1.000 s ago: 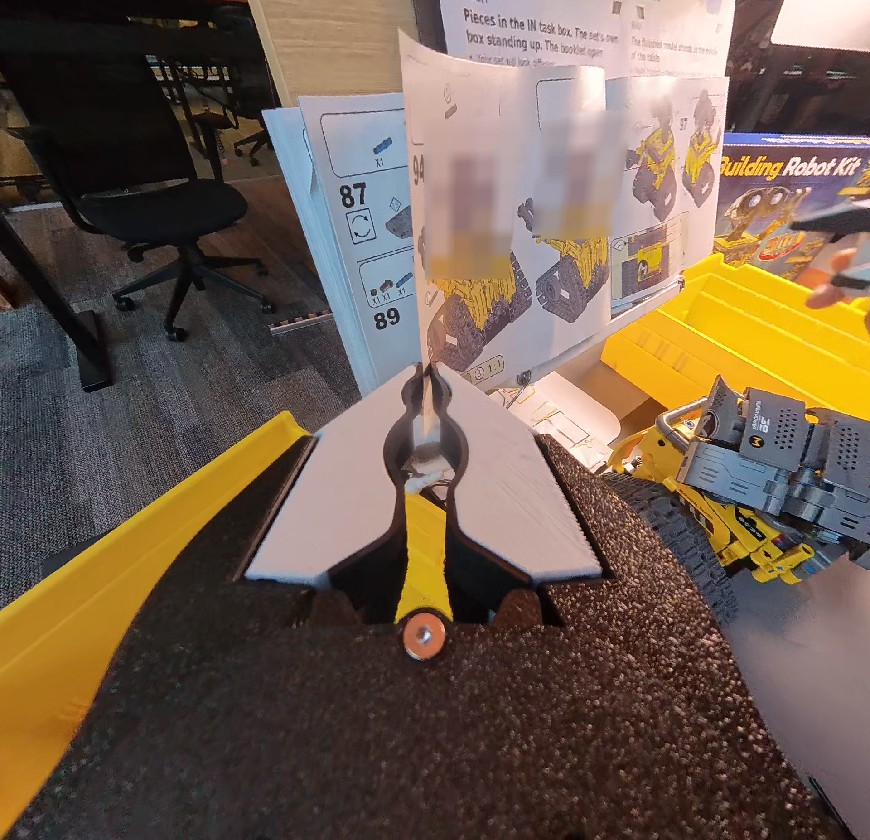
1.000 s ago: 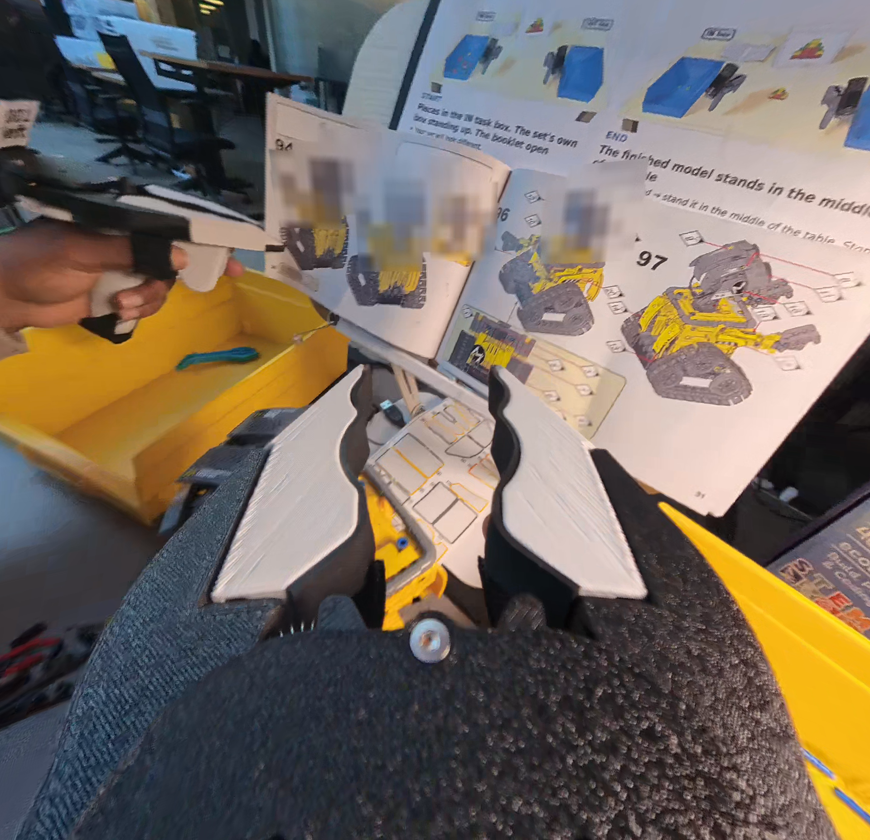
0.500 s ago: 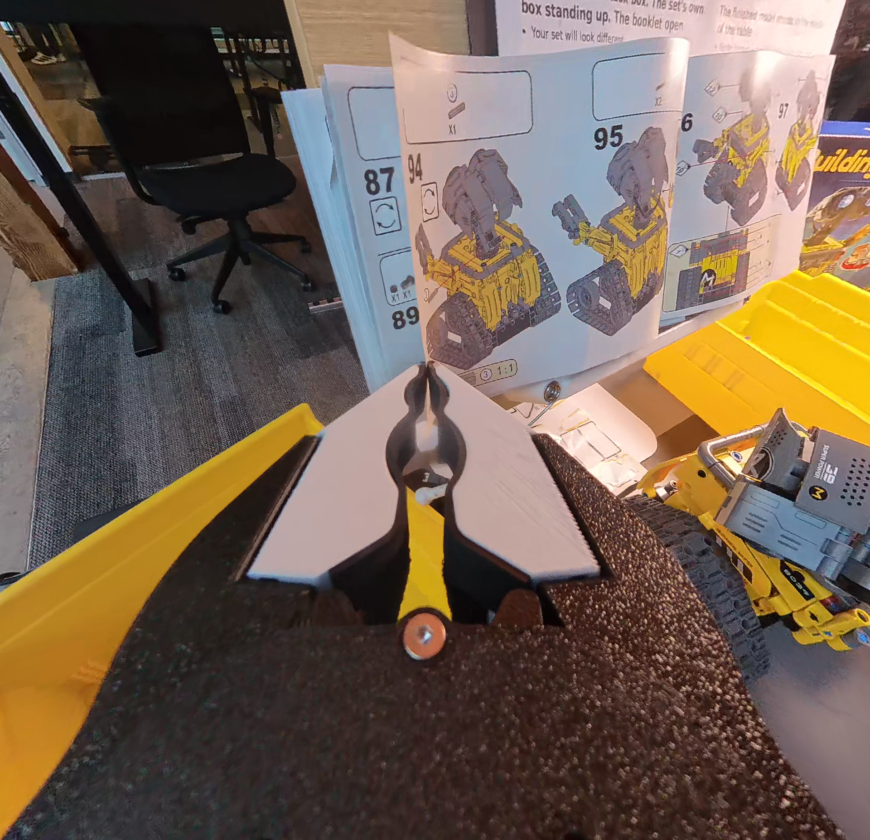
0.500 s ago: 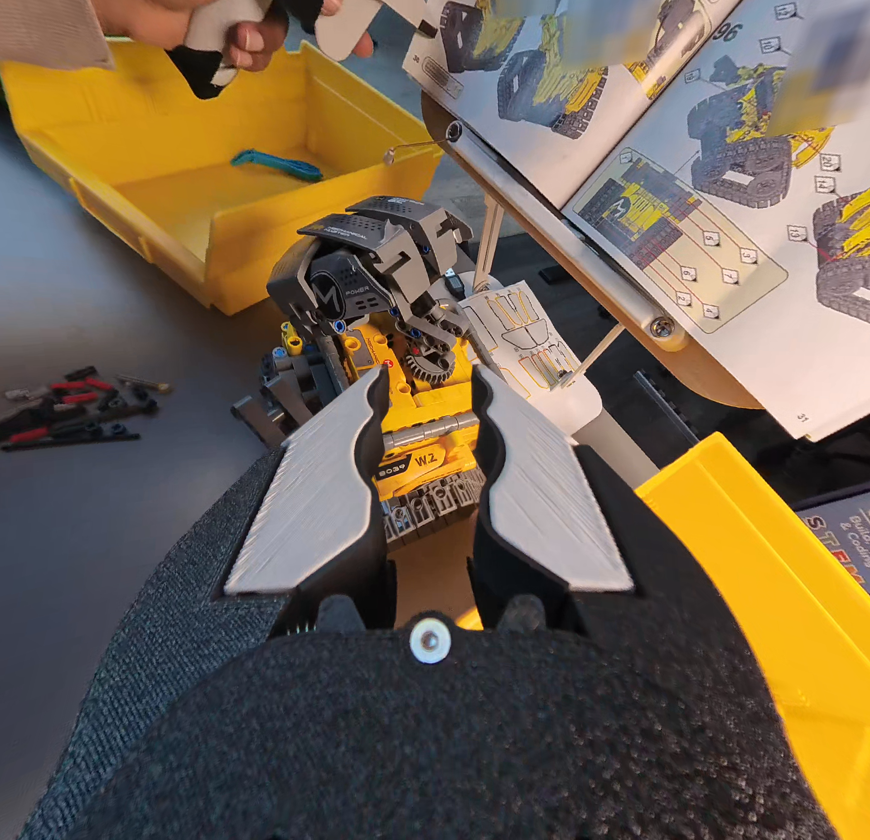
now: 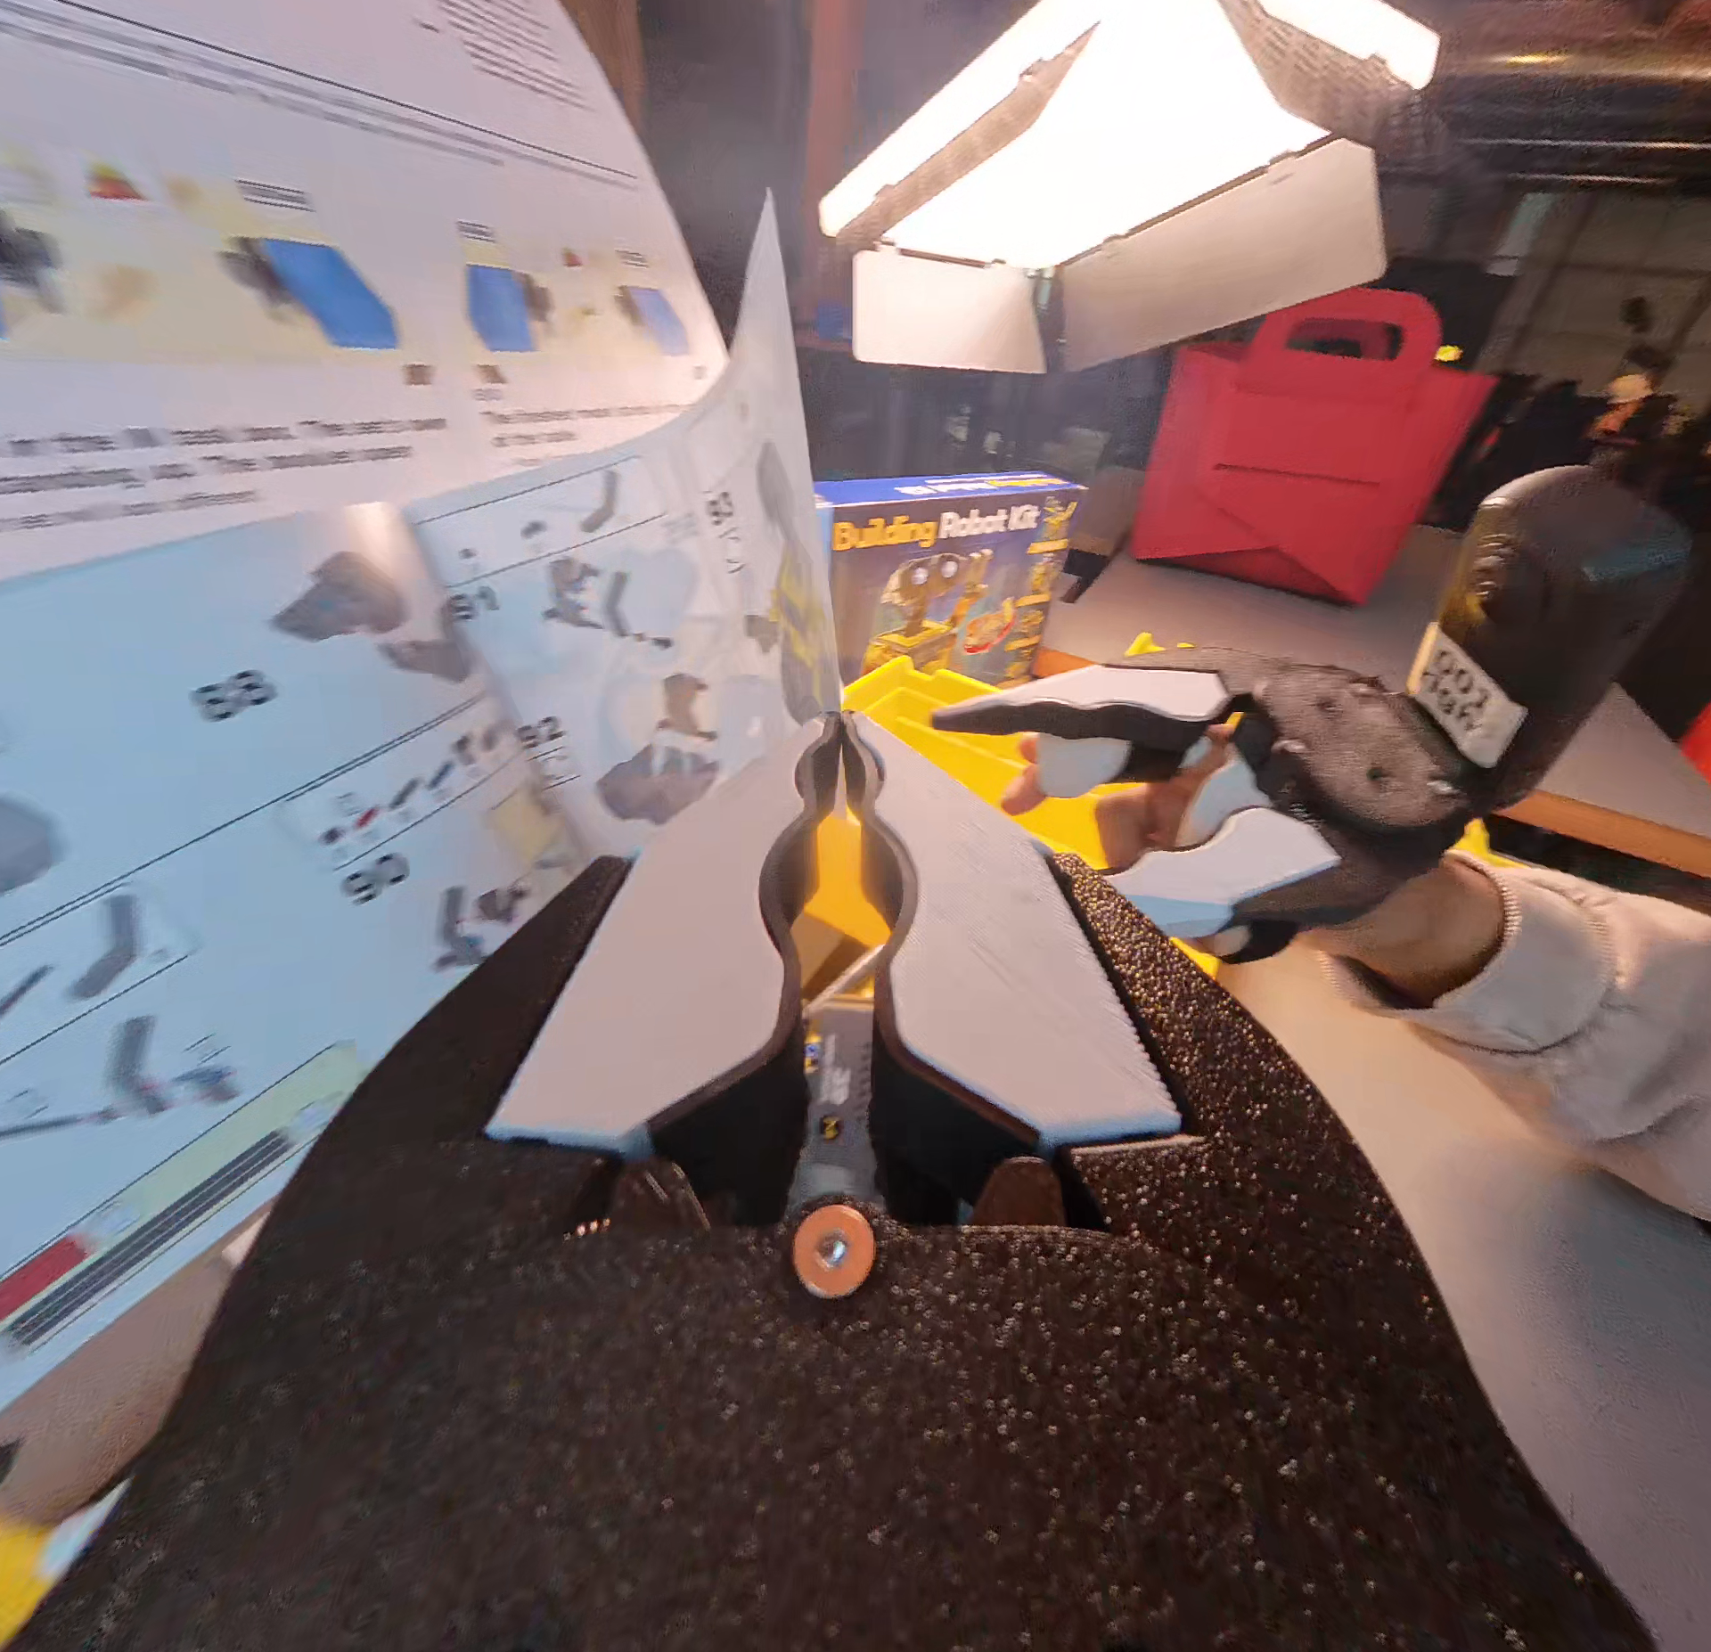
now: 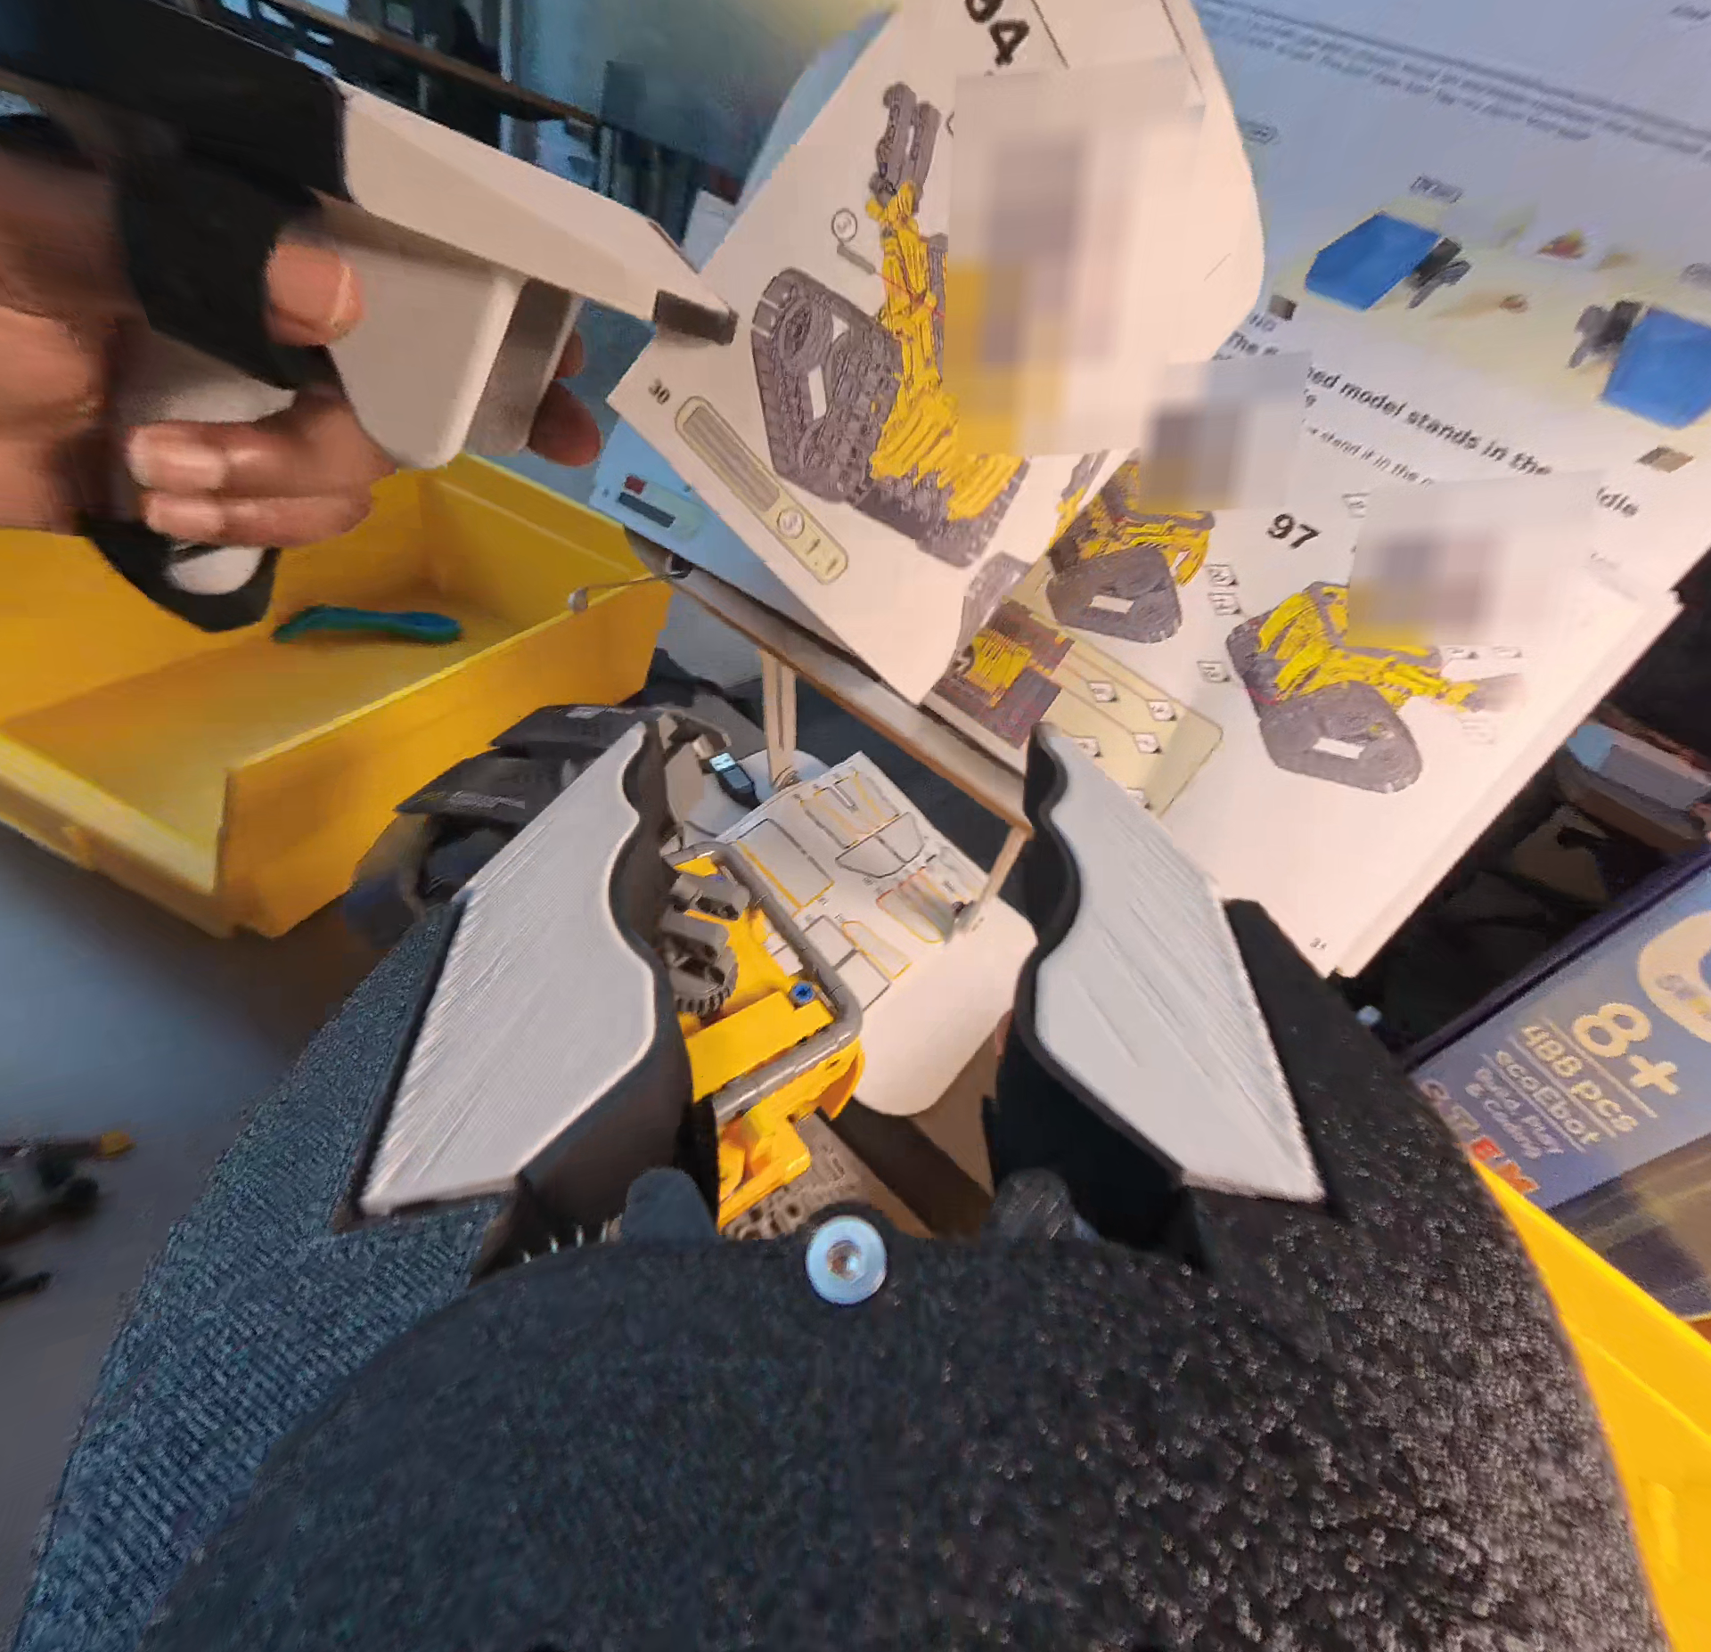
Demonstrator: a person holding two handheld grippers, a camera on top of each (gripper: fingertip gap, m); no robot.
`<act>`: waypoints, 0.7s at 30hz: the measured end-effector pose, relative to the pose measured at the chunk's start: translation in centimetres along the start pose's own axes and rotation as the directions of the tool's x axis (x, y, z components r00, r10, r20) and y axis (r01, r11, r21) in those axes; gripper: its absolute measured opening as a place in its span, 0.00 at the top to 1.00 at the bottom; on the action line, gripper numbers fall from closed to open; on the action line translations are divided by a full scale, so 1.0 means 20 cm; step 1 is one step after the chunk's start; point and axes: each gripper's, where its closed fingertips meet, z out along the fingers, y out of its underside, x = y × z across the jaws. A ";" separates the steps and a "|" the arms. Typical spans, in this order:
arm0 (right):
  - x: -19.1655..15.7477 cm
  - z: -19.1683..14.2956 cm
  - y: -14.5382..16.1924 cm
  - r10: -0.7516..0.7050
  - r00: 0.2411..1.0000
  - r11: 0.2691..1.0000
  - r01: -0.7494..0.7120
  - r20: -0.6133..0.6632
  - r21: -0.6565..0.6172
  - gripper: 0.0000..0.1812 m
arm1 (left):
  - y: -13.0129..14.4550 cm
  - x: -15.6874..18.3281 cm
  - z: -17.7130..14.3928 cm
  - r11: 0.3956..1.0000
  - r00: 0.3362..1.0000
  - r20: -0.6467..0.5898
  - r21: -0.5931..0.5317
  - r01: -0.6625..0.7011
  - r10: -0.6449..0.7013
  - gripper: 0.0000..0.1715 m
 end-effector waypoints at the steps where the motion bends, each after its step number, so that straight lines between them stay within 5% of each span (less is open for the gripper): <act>1: 0.04 0.03 -0.01 -0.017 0.999 1.000 0.017 -0.048 0.001 0.55 | 0.00 0.05 0.05 1.000 1.000 -0.031 -0.009 0.004 -0.005 1.00; 4: 0.13 0.12 -0.03 -0.027 0.992 0.999 0.030 -0.127 0.020 0.60 | 0.02 0.14 0.16 0.999 0.997 -0.066 -0.042 -0.032 0.029 1.00; 8: 0.33 0.10 -0.04 0.103 0.971 0.993 -0.086 -0.218 0.087 0.85 | 0.01 0.13 0.18 0.997 0.997 -0.037 -0.025 -0.069 0.068 0.84; 11: 0.48 0.08 0.03 0.186 0.949 0.982 -0.174 -0.255 0.067 0.87 | 0.05 -0.06 0.10 0.991 0.984 0.128 -0.060 -0.119 0.126 0.84; 15: 0.67 0.06 0.14 0.153 0.932 0.987 -0.162 -0.328 0.001 0.89 | 0.25 -0.45 -0.02 0.953 0.880 0.407 -0.269 -0.142 0.246 0.87; 21: 0.79 0.09 0.23 0.011 0.932 0.993 -0.055 -0.362 -0.109 0.94 | 0.30 -0.69 -0.10 0.909 0.763 0.521 -0.359 -0.213 0.384 0.93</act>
